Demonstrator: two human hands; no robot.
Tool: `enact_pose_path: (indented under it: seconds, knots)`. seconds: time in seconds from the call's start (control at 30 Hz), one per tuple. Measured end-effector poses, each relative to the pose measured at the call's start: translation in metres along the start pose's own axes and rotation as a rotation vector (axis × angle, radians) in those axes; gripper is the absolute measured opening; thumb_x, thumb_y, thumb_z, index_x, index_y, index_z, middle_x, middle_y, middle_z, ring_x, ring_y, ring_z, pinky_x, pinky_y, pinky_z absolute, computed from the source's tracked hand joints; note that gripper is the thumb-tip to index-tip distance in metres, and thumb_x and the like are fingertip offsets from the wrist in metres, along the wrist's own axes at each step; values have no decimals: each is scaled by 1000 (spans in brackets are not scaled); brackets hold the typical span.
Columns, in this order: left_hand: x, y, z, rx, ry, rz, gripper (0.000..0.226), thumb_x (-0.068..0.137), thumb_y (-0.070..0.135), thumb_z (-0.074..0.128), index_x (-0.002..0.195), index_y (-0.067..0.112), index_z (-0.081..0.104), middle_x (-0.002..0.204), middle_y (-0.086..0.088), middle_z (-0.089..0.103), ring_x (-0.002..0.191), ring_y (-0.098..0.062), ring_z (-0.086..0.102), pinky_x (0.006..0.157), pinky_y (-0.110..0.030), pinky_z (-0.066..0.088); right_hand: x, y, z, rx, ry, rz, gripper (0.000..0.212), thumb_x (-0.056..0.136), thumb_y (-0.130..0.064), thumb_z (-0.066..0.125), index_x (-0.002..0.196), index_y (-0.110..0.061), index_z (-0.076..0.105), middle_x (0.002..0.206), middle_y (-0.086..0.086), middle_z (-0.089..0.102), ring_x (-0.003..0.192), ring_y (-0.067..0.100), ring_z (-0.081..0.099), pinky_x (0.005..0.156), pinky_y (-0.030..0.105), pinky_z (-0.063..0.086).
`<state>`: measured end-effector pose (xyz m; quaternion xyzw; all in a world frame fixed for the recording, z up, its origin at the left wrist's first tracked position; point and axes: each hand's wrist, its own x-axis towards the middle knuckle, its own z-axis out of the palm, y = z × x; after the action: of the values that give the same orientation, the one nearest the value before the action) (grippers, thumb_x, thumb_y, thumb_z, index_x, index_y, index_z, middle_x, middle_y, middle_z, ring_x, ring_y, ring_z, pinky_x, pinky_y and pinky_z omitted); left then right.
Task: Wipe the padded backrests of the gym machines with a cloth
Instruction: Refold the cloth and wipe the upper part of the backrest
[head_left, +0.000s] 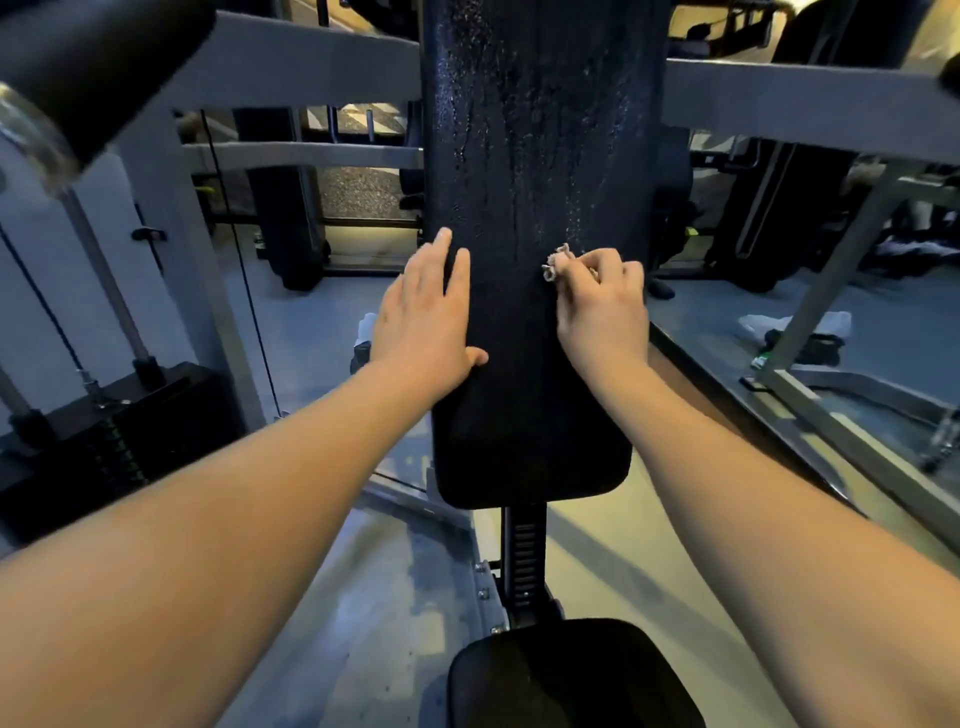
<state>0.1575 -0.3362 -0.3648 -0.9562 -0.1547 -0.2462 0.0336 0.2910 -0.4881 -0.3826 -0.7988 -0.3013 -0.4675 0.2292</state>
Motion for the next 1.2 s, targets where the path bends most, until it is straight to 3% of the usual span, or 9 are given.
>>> enact_pose_path:
  seconds: [0.13,0.3,0.57,0.7,0.8,0.93,1.0,1.1,1.2]
  knots:
    - [20,9,8,157,-111,5,145,67,66,82,158,4,-13,163,-13,-30,152,-30,-22,126,-49,8,-5,-12,-1,153,-50,115,28,101,-39,56,119,-24,70,115,4,55,103,28,46,81,26,36]
    - [18,18,25,251,-88,-52,148,69,59,84,154,2,-23,158,-17,-38,150,-35,-27,125,-51,10,10,23,-6,206,23,-22,20,98,-15,58,114,-15,69,108,7,59,95,31,52,88,27,38]
    - [15,24,23,254,-99,-87,145,72,52,86,153,2,-24,158,-18,-38,150,-36,-26,124,-52,16,26,34,3,202,15,181,24,99,-20,57,116,-10,69,112,12,55,100,32,52,89,35,46]
    - [15,24,24,244,-97,-77,144,73,51,86,154,2,-23,158,-17,-37,150,-36,-26,124,-52,16,42,14,14,362,133,514,30,97,-23,51,115,-5,68,114,15,57,103,33,57,98,41,46]
    - [15,26,24,243,-88,-79,143,74,49,86,154,1,-22,159,-18,-36,151,-36,-25,124,-52,17,19,-30,19,328,47,253,25,96,-16,57,119,-9,65,112,12,59,101,30,54,92,31,36]
    - [15,25,24,242,-84,-73,146,71,52,86,154,2,-23,159,-18,-36,151,-36,-25,123,-52,19,27,9,13,185,-18,-200,21,99,-14,55,114,-8,68,108,13,60,91,34,54,84,38,44]
    - [15,23,26,236,-81,-66,145,72,52,86,153,2,-24,158,-18,-37,150,-36,-25,123,-52,19,37,35,10,108,49,-74,19,97,-12,54,109,-6,67,108,15,59,92,36,55,84,39,42]
    - [15,23,27,237,-61,-64,145,72,51,87,154,1,-22,159,-18,-36,151,-37,-24,123,-52,22,39,22,15,181,142,362,19,95,-13,53,106,-3,65,111,17,58,97,37,54,88,37,38]
    - [14,24,27,233,-57,-63,145,70,49,88,154,1,-21,159,-18,-35,151,-35,-23,122,-50,23,27,-26,23,216,86,141,19,95,-13,53,106,-6,67,104,13,62,96,32,54,85,40,39]
